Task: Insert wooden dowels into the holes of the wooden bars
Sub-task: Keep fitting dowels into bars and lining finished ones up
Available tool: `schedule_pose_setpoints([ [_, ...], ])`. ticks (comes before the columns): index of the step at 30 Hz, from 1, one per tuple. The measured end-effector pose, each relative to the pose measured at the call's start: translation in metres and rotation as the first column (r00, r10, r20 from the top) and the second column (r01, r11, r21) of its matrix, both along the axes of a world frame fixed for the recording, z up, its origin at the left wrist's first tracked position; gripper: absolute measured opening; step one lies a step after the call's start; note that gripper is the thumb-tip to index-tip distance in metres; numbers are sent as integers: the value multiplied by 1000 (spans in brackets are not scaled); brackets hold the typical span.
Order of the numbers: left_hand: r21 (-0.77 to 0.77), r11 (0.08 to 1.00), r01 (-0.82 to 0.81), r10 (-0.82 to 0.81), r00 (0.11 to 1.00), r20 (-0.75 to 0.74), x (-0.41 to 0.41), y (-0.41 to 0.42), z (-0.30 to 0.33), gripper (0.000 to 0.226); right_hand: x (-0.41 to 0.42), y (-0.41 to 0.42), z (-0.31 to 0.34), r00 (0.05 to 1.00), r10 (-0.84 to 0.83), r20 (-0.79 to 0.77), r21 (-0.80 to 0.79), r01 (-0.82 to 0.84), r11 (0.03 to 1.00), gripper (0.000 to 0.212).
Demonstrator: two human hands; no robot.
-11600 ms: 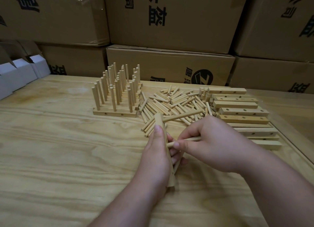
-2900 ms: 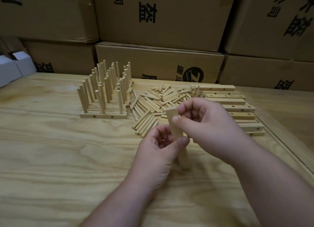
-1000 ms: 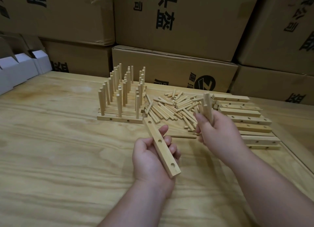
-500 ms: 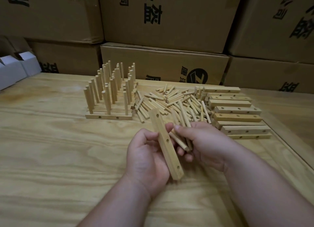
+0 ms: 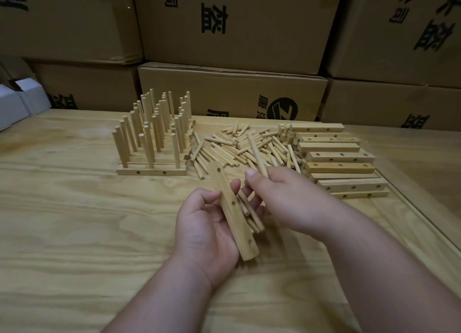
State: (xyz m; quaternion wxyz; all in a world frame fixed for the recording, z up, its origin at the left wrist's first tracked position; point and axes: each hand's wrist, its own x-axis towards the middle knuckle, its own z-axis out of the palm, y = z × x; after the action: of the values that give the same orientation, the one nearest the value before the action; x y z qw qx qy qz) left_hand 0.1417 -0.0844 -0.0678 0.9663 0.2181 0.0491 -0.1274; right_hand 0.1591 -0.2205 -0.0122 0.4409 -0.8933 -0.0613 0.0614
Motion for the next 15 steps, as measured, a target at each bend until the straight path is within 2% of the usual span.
schedule_pose_setpoints([
  [3, 45, 999, -22, 23, 999, -36, 1, 0, -1, 33, 4, -5, 4, 992, -104, 69, 70, 99, 993, 26],
  [6, 113, 994, -15, 19, 999, -41, 0, 0, -1, 32, 9, -16, 9, 976, -173, 129, 56, 167, 984, 36],
  [9, 153, 988, -15, 24, 998, -55, 0, -1, -1, 36, 12, -26, 13, 979, -150, 141, 111, 135, 985, 31],
  [15, 177, 983, -43, 58, 995, -80, 0, -2, -1, 44, 11, -24, 4, 978, -112, 175, -27, 118, 993, 26],
])
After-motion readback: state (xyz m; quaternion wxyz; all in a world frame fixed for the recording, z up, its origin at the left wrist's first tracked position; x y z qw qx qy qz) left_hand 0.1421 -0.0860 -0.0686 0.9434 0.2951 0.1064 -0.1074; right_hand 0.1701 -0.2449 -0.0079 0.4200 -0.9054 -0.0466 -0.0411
